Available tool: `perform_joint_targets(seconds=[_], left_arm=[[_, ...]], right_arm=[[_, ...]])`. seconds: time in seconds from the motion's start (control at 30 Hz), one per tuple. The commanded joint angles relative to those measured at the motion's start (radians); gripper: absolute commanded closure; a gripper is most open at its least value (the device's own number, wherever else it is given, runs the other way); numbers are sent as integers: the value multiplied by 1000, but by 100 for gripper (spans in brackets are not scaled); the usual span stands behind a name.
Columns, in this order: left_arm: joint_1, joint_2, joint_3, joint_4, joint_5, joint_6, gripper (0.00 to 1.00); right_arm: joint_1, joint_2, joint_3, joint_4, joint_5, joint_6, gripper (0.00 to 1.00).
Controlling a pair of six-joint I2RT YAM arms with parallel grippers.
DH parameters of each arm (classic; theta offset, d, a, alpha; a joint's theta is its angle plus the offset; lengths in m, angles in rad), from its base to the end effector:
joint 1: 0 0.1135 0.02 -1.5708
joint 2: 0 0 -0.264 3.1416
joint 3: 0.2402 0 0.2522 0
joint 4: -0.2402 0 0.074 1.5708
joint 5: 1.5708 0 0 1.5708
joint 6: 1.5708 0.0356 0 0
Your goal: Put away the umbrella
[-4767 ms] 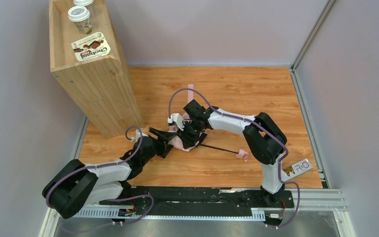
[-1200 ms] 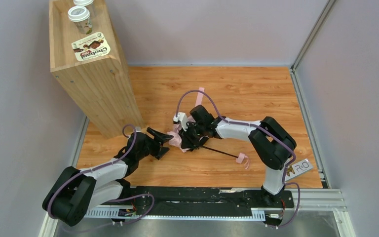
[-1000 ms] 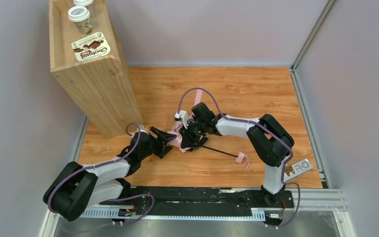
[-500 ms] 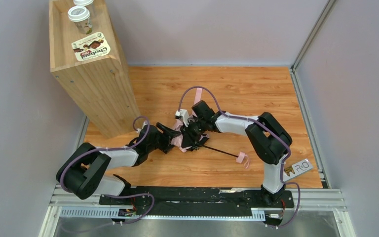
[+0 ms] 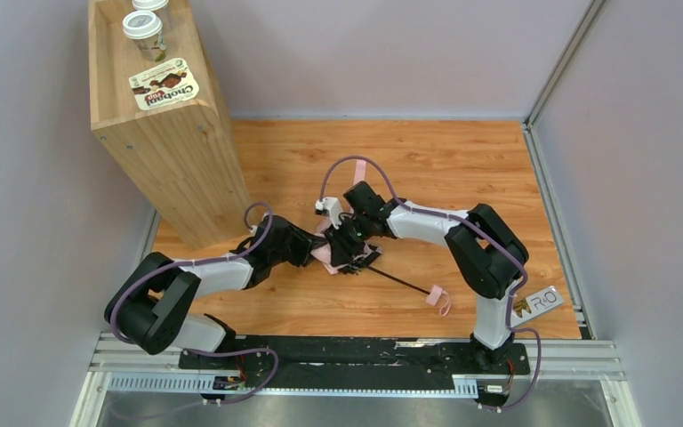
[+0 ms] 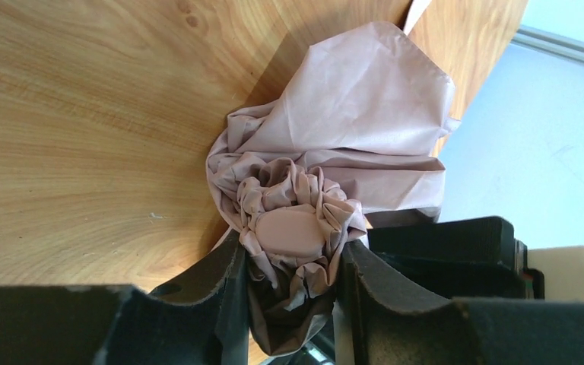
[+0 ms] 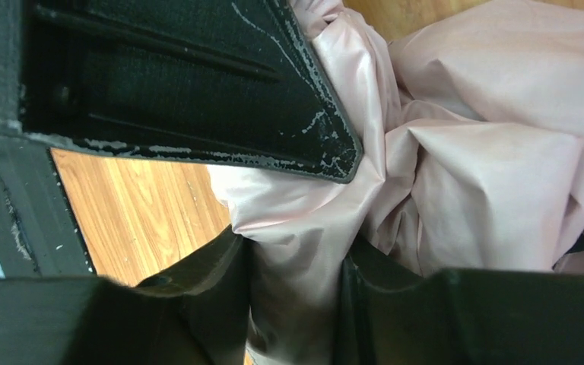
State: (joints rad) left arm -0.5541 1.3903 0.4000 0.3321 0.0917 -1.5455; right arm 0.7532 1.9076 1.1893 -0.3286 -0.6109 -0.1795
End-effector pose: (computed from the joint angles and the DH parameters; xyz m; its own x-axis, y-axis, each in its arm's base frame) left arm 0.2055 -0.1310 0.1343 -0.5986 -0.8003 0.0360 -0.5052 0.3422 -0.7923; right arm 0.2653 0.2767 0.1573 -0.4841 -0.6544 -0.5809 -0.8700 0.2891 0.3994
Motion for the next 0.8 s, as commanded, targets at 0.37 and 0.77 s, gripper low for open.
perform_joint_targets(seconds=[0.37, 0.77], left_arm=[[23, 73, 108, -525, 78, 90, 100], [42, 32, 120, -544, 98, 163, 92]], right_arm=[[323, -104, -105, -53, 959, 15, 3], [287, -39, -96, -53, 889, 12, 100]])
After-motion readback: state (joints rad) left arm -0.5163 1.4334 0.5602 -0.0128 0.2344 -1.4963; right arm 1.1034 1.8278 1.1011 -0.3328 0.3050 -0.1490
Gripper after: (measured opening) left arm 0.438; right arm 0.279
